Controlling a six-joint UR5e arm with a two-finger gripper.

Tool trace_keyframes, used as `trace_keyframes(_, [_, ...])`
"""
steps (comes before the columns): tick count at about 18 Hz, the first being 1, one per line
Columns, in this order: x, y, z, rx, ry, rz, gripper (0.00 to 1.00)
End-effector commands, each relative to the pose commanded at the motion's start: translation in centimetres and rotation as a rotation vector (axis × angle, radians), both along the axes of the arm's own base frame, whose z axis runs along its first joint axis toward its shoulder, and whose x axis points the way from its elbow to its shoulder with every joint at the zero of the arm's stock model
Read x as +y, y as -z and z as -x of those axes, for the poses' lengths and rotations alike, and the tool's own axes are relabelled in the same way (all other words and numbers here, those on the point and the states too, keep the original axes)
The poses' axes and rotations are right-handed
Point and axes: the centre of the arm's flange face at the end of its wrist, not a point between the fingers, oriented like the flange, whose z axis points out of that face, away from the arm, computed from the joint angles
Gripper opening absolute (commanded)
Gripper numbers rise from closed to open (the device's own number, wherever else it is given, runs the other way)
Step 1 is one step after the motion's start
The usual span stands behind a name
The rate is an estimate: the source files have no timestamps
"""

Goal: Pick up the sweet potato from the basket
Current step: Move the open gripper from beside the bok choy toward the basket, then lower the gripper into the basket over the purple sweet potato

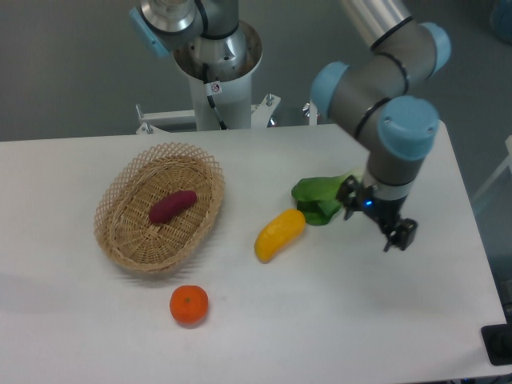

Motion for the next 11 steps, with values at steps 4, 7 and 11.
trace_keyframes(4, [0.7,1.4,-7.4,-0.071,-0.083,0.005,1.00])
trace_keyframes(7, [1.2,1.2,-12.6,-0.099,-0.115,0.000,1.00])
trace_keyframes(11, [1.2,0.6,-18.9,-0.106,-0.087,0.004,1.00])
